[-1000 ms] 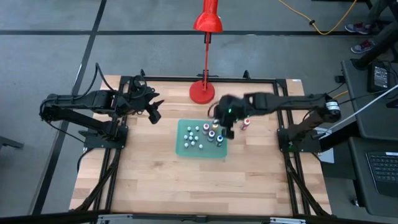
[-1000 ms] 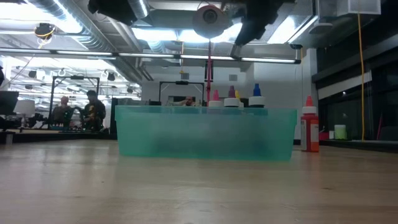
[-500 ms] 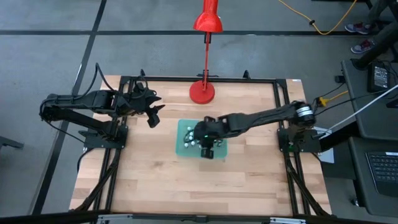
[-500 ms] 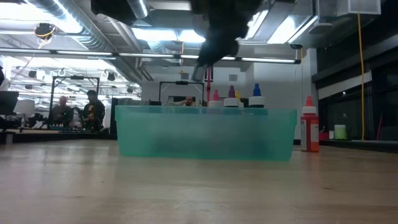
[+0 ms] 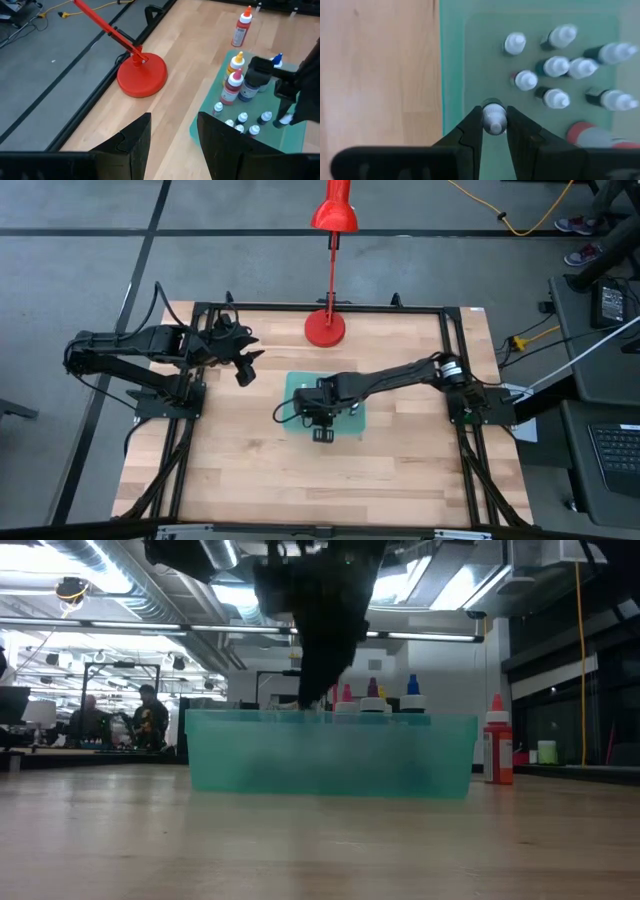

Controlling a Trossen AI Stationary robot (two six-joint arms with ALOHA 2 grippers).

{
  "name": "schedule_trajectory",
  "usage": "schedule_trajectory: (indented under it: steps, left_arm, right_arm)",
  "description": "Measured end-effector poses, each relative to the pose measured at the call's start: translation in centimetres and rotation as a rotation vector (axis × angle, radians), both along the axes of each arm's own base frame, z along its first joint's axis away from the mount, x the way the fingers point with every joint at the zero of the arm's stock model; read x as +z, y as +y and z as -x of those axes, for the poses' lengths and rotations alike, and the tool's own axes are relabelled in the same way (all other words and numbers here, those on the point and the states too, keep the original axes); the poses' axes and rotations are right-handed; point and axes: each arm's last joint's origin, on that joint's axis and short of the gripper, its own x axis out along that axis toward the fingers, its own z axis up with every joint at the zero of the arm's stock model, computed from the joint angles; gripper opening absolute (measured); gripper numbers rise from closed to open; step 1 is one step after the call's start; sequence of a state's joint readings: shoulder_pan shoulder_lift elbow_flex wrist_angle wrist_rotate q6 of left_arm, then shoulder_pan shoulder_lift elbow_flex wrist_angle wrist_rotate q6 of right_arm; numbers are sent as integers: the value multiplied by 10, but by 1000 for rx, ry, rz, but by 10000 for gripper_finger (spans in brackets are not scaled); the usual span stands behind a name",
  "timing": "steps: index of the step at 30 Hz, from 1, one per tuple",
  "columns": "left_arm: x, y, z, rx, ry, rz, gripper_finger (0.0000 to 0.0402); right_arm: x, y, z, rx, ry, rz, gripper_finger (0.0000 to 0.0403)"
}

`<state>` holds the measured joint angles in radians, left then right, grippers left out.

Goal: Pick & Place food coloring
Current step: Put the small green food coloring bottle into the green bin

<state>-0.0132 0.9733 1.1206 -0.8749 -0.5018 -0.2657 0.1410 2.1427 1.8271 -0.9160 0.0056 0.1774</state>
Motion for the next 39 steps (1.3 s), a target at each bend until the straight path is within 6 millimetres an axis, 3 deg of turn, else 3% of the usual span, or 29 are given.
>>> schedule_trajectory:
  steps: [39]
  left_arm:
    - [0,0,0,1,3,-1,157]
  right_arm:
    - [-44,-5,-15,-8,56,-27,76]
